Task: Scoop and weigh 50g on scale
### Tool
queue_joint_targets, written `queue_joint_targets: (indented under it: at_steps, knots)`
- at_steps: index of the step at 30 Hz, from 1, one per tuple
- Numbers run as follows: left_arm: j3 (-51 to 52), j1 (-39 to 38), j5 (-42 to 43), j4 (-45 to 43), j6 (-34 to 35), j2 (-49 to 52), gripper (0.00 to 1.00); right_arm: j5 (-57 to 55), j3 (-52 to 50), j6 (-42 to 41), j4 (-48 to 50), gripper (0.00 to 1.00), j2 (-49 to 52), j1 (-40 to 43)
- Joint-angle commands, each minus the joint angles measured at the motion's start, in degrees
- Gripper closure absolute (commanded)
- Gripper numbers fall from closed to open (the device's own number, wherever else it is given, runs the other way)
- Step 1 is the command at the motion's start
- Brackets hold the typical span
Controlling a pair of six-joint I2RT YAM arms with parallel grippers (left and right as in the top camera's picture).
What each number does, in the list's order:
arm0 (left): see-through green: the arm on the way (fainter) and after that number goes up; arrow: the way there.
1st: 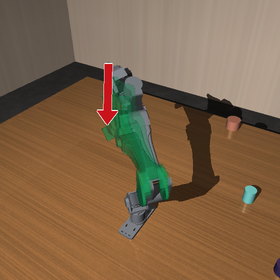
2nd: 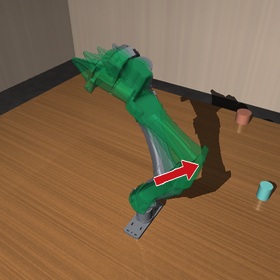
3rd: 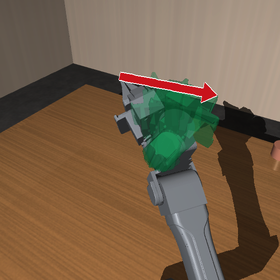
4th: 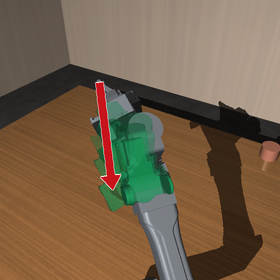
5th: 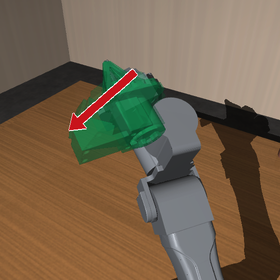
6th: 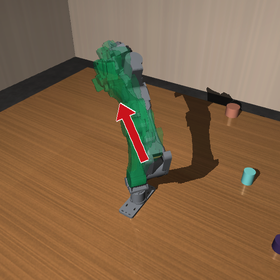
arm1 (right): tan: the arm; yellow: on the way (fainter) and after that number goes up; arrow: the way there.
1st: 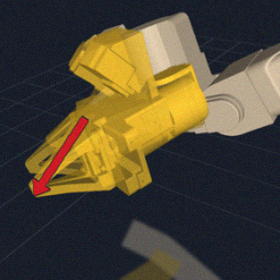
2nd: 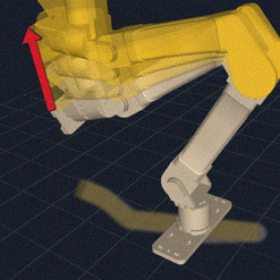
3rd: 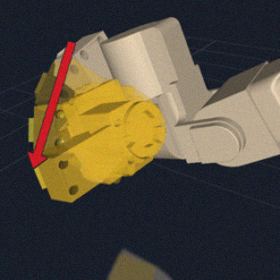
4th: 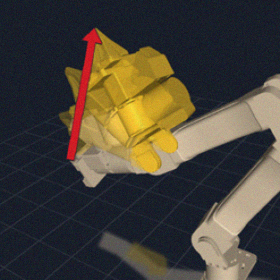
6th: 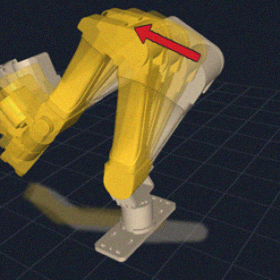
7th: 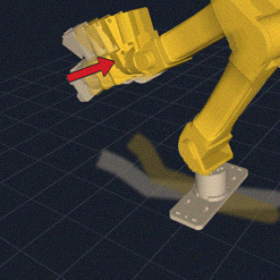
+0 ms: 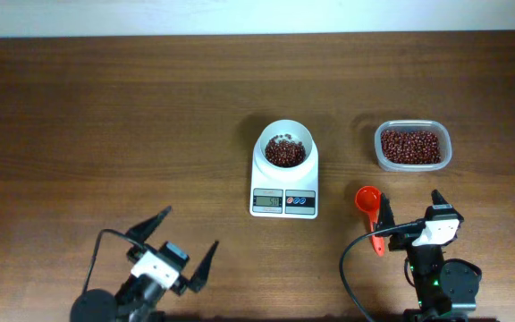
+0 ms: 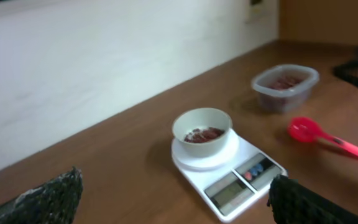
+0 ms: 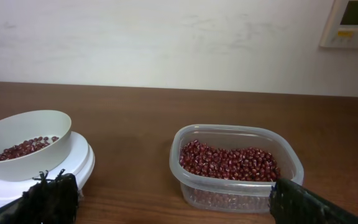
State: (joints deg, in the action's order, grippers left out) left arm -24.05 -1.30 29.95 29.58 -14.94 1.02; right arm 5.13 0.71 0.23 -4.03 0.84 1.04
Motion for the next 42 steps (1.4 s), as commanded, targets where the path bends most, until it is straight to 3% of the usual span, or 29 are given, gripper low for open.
queue_joint_targets:
  at_steps: [1,8,11,20,35,42]
  knots:
    - [6.0,0.3,-3.1,-7.0,5.7,-0.7,0.01,-0.7,-0.4,0.4,-0.2,0.01,-0.6,-0.3]
    - [16.2,0.3,-7.5,-20.4,7.6,-0.7,0.01,-0.7,-0.4,0.4,-0.2,0.01,-0.6,-0.3]
    - [18.7,0.3,-12.0,-23.1,13.6,-0.7,0.01,-0.7,-0.4,0.4,-0.2,0.01,-0.6,-0.3]
    - [22.2,0.3,-22.3,-25.1,15.6,-0.7,0.01,-0.7,-0.4,0.4,-0.2,0.01,-0.6,-0.3]
    - [23.6,0.3,-30.1,-25.0,14.9,-0.8,0.01,-0.7,-0.4,0.4,-0.2,0.01,-0.6,-0.3]
    - [23.6,0.3,-29.6,-24.9,15.0,-0.8,0.01,-0.7,-0.4,0.4,-0.2,0.01,-0.6,-0.3]
